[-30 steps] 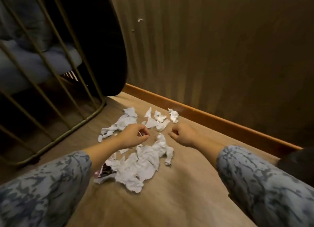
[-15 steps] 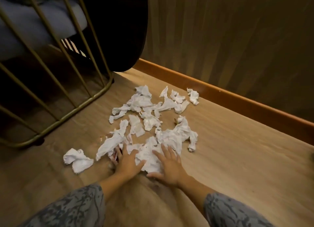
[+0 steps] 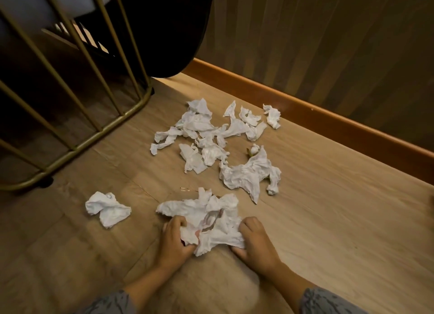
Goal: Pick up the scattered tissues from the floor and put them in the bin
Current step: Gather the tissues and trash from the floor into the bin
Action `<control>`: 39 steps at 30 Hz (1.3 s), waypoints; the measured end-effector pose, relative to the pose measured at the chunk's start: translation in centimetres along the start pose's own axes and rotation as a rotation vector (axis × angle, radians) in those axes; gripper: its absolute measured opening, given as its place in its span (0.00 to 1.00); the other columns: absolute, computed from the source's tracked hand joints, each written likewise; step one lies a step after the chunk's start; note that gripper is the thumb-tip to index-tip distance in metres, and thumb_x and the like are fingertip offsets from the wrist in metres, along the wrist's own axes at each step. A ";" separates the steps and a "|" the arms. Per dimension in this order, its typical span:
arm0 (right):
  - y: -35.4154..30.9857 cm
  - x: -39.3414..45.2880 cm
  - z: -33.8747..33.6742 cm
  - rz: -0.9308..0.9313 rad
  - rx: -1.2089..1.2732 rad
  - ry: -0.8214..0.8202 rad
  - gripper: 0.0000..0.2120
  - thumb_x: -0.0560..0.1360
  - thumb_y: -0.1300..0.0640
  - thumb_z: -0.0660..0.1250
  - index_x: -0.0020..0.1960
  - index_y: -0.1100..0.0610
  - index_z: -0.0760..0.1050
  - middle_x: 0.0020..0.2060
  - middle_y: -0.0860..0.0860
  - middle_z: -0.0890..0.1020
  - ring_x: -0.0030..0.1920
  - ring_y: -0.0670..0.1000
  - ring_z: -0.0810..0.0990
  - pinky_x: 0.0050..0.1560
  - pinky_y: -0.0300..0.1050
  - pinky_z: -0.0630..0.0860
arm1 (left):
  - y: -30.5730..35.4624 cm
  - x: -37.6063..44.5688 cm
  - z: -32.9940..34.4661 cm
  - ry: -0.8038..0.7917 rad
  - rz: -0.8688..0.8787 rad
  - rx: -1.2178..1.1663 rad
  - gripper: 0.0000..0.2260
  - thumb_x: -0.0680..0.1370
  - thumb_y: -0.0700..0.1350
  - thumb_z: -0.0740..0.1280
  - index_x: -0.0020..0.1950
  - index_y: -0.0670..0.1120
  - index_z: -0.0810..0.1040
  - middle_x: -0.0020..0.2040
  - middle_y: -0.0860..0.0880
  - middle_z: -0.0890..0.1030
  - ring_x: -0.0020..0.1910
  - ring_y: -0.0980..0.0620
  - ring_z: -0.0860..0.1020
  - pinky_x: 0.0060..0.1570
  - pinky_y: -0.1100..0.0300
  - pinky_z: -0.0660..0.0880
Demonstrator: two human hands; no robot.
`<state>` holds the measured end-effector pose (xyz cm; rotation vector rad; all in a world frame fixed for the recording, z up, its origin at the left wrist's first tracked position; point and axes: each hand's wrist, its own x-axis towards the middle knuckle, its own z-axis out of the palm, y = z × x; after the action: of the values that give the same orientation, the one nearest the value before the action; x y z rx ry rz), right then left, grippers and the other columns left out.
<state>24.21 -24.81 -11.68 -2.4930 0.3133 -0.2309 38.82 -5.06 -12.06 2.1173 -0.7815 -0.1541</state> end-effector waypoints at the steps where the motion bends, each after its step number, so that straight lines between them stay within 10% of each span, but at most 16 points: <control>1: 0.1 0.0 -0.4 0.020 0.003 -0.008 0.11 0.73 0.48 0.67 0.43 0.50 0.66 0.42 0.48 0.72 0.42 0.48 0.67 0.41 0.42 0.65 | -0.1 -0.3 0.0 0.000 -0.041 -0.049 0.20 0.65 0.53 0.72 0.53 0.52 0.68 0.44 0.56 0.72 0.44 0.60 0.73 0.42 0.65 0.72; 6: 1.5 -0.1 -1.7 0.134 -0.066 -0.044 0.25 0.68 0.54 0.65 0.65 0.49 0.73 0.48 0.50 0.82 0.46 0.53 0.79 0.40 0.44 0.72 | 0.0 1.4 -1.1 -0.095 -0.165 -0.043 0.39 0.65 0.52 0.78 0.72 0.52 0.63 0.53 0.55 0.80 0.48 0.59 0.79 0.44 0.63 0.80; 12: 1.8 1.2 -2.4 0.291 0.098 0.111 0.05 0.67 0.51 0.56 0.36 0.50 0.70 0.33 0.48 0.74 0.36 0.51 0.73 0.34 0.46 0.66 | 0.3 3.2 -0.9 0.044 -0.053 0.276 0.26 0.62 0.72 0.69 0.34 0.48 0.78 0.36 0.53 0.75 0.35 0.54 0.73 0.31 0.62 0.68; 16: 1.1 1.8 -3.0 0.312 0.229 0.250 0.14 0.72 0.46 0.55 0.33 0.53 0.67 0.35 0.48 0.69 0.34 0.44 0.70 0.35 0.42 0.63 | -0.4 2.7 0.4 0.156 -0.094 0.384 0.13 0.65 0.58 0.76 0.34 0.49 0.81 0.63 0.45 0.75 0.65 0.43 0.68 0.57 0.46 0.68; 20: 0.8 2.0 -3.1 0.354 0.206 0.219 0.25 0.73 0.35 0.61 0.34 0.56 0.77 0.39 0.45 0.74 0.37 0.44 0.75 0.37 0.37 0.70 | -1.2 3.1 0.7 -0.009 -0.068 0.164 0.09 0.69 0.50 0.73 0.44 0.46 0.80 0.57 0.42 0.79 0.57 0.40 0.77 0.50 0.51 0.77; 27: -1.4 2.8 -1.1 0.318 0.190 0.292 0.04 0.76 0.60 0.66 0.50 0.55 0.73 0.45 0.48 0.78 0.45 0.48 0.78 0.45 0.40 0.73 | 1.3 2.6 1.3 0.021 -0.104 0.184 0.32 0.68 0.37 0.72 0.70 0.53 0.67 0.60 0.53 0.74 0.56 0.54 0.71 0.52 0.59 0.72; 34: -2.9 1.8 1.8 0.090 -0.004 -0.002 0.28 0.78 0.33 0.49 0.72 0.44 0.66 0.78 0.46 0.57 0.78 0.49 0.49 0.76 0.57 0.42 | 0.9 2.4 0.6 -0.074 0.046 0.422 0.20 0.73 0.56 0.62 0.58 0.45 0.78 0.55 0.46 0.78 0.51 0.45 0.74 0.45 0.48 0.77; 39: -0.5 -0.1 2.3 -0.131 -0.138 -0.092 0.23 0.79 0.37 0.59 0.64 0.51 0.73 0.75 0.50 0.65 0.78 0.50 0.53 0.75 0.60 0.47 | 1.3 1.9 0.1 -0.121 0.095 0.477 0.40 0.61 0.78 0.62 0.58 0.49 0.76 0.59 0.46 0.77 0.54 0.46 0.73 0.50 0.52 0.75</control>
<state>24.71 -23.16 -13.23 -2.6543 0.1319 -0.1516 39.67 -6.77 -10.84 2.5273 -1.0707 -0.0465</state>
